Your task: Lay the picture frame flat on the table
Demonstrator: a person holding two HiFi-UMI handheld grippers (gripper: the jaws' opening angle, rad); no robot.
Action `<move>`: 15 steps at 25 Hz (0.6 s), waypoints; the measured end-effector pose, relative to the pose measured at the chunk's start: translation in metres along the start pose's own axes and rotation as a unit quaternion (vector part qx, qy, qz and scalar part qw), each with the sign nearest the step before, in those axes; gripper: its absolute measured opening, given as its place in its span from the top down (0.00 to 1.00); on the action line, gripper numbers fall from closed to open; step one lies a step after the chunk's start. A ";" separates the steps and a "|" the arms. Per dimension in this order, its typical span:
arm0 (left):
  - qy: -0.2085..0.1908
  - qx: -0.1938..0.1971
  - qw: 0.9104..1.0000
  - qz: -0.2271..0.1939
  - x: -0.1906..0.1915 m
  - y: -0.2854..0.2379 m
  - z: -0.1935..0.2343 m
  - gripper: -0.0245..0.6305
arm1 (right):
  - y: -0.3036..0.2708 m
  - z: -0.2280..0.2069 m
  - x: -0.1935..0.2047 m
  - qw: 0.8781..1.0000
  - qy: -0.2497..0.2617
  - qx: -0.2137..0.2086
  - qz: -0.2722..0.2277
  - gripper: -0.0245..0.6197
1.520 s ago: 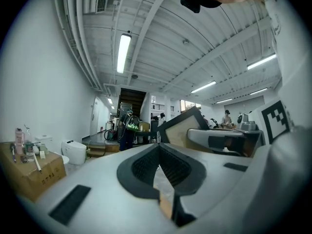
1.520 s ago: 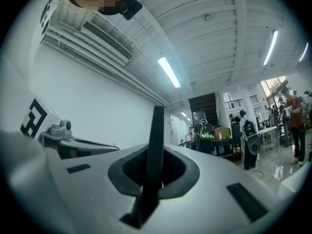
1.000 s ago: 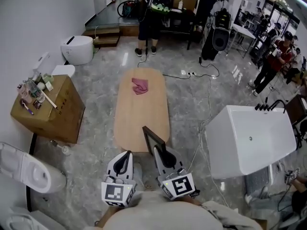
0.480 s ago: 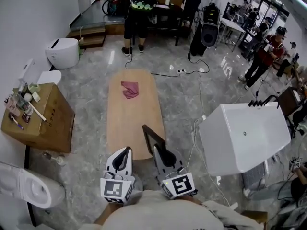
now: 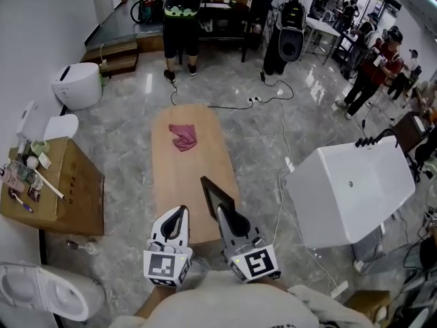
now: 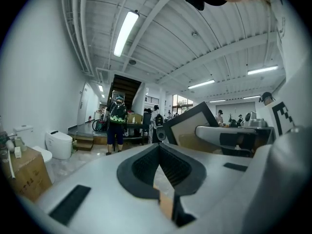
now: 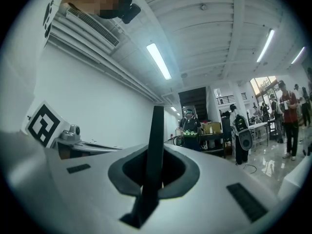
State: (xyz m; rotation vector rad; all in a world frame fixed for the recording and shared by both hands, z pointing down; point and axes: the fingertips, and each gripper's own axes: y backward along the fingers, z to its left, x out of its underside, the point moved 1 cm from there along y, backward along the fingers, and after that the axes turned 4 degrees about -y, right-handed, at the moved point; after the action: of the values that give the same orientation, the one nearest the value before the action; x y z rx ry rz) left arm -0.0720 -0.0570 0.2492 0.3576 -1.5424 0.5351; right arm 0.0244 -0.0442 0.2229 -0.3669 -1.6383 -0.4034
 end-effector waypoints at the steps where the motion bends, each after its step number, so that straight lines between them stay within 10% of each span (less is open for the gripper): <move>1: -0.001 0.004 1.000 0.001 0.001 -0.004 0.005 0.95 | -0.004 0.000 0.002 1.000 -0.002 0.005 0.000 0.92; 15: 0.021 0.046 0.999 -0.005 0.010 -0.017 0.022 0.95 | -0.019 0.006 0.005 0.999 0.013 0.036 0.006 0.92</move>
State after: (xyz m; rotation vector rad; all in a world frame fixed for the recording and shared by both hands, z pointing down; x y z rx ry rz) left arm -0.0817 -0.0815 0.2610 0.4211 -1.4780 0.6029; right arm 0.0096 -0.0576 0.2265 -0.3156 -1.6191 -0.3372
